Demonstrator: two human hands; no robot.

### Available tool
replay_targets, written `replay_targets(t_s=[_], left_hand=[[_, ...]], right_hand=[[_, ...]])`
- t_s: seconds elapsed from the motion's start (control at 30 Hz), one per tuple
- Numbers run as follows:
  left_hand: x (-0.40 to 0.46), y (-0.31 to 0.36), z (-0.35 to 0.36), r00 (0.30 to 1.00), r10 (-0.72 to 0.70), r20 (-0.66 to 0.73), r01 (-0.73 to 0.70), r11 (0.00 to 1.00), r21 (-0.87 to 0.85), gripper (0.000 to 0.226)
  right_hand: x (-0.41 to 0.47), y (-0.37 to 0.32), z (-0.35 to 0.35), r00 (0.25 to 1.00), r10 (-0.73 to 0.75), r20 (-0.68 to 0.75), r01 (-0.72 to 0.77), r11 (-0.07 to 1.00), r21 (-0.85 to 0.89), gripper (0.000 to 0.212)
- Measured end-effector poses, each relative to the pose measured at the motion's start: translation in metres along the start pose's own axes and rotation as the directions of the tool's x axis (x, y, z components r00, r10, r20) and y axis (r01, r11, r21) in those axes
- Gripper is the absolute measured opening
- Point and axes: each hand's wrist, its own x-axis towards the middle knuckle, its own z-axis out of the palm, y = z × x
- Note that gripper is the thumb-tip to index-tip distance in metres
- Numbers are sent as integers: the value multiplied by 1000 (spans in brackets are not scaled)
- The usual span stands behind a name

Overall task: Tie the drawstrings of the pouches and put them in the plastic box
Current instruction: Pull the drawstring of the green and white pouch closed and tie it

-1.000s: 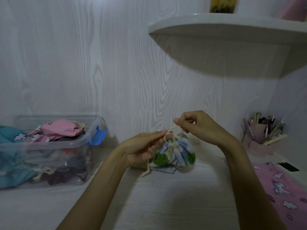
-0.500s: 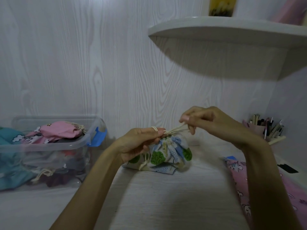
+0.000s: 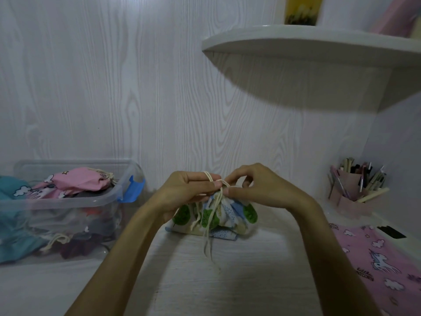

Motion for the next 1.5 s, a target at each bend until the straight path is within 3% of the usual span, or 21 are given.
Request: replay_targets(t_s=[0.13,0.2,0.27,0.37,0.43,0.53,0.63,0.77,0.9,1.07,1.23,1.3,1.43,1.47,1.5], left_hand=[[2,-1,-4,951,280,-129,-245,941,235,18],[2,-5,-8,875,466,-133,-340,786,517,15],[3,-9,-13,823,555,-122,-365,681,635,13],[2,-13,-15,818,558,-138,-398,722,566,12],[3,-15,-13,817,558,-145,-400,731,553,13],[6,-22,-12,771,621,-138,-400,642,654,15],[12,-37,-12,748,650,-132,-411,611,677,14],[14,-56,-18,769,623,-145,-393,640,661,22],[14,-61,-16,747,647,-154,-448,660,603,23],[15,-53,-7,705,688,-172,-516,664,541,17],[16,-50,-8,797,569,-203,-486,803,344,9],[16,-46,-4,835,524,-170,-470,839,276,9],[18,-39,1,864,479,-155,-452,874,178,5],[18,-38,-2,864,480,-150,-453,873,182,4],[18,-37,-4,867,479,-141,-452,873,185,4]], right_hand=[[4,2,4,994,-2,-109,18,990,143,1],[3,2,4,991,37,-127,-5,970,244,4],[4,3,5,989,88,-115,-50,954,296,5],[7,5,9,987,125,-102,-82,934,348,12],[9,6,12,989,128,-69,-102,950,295,19],[14,6,22,993,102,-56,-94,987,131,17],[19,6,33,994,78,-76,-70,993,96,14],[20,11,43,977,157,142,-181,967,178,19],[23,21,45,940,271,209,-337,837,432,19],[23,29,48,937,260,235,-350,685,639,22],[26,31,42,935,324,143,-326,629,706,18],[26,30,39,931,298,212,-344,512,788,16],[25,31,36,923,133,361,-378,133,916,28],[24,30,37,930,131,344,-356,86,930,26],[26,31,38,938,185,293,-317,119,941,17]])
